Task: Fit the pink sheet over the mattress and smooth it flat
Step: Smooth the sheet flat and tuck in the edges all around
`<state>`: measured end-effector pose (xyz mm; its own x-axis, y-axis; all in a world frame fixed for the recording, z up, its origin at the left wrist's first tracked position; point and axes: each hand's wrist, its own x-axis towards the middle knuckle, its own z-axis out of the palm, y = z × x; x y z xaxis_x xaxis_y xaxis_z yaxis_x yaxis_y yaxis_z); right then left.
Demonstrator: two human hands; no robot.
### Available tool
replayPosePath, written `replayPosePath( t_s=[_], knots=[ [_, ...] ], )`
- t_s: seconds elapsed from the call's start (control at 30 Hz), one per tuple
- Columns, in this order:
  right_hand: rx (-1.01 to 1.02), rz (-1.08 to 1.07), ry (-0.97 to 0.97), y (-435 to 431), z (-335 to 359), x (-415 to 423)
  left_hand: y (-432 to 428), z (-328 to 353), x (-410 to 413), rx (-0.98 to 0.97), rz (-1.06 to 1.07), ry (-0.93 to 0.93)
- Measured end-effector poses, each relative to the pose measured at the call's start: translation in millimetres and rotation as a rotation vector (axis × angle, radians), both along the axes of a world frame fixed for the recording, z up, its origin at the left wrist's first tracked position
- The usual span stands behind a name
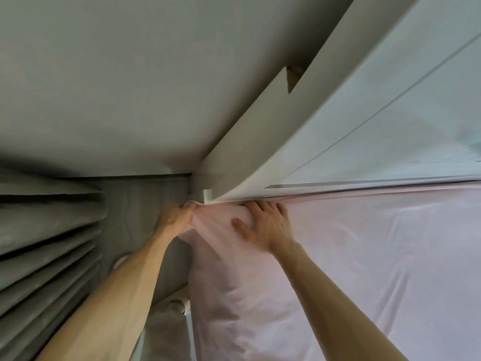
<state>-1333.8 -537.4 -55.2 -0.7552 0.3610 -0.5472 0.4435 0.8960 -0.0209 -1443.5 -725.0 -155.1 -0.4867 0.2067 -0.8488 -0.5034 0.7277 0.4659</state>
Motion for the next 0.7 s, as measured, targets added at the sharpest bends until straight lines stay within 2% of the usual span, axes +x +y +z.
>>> replayPosePath(
  t_s=[0.17, 0.33, 0.43, 0.53, 0.7],
  knots=[
    [0.143, 0.011, 0.257, -7, -21, 16, 11, -16, -1, -0.014, 0.005, 0.060],
    [0.184, -0.017, 0.479, -14, -27, 23, 27, -38, 18, -0.098, 0.014, 0.132],
    [0.192, -0.030, 0.472, -15, -29, 30, 36, -53, 18, -0.088, 0.050, 0.161],
    [0.189, -0.020, 0.417, -9, -30, 34, 35, -67, 13, -0.065, 0.000, 0.184],
    [0.177, -0.056, 0.355, 1, -37, 21, 34, -82, 4, 0.016, 0.012, 0.143]
  ],
)
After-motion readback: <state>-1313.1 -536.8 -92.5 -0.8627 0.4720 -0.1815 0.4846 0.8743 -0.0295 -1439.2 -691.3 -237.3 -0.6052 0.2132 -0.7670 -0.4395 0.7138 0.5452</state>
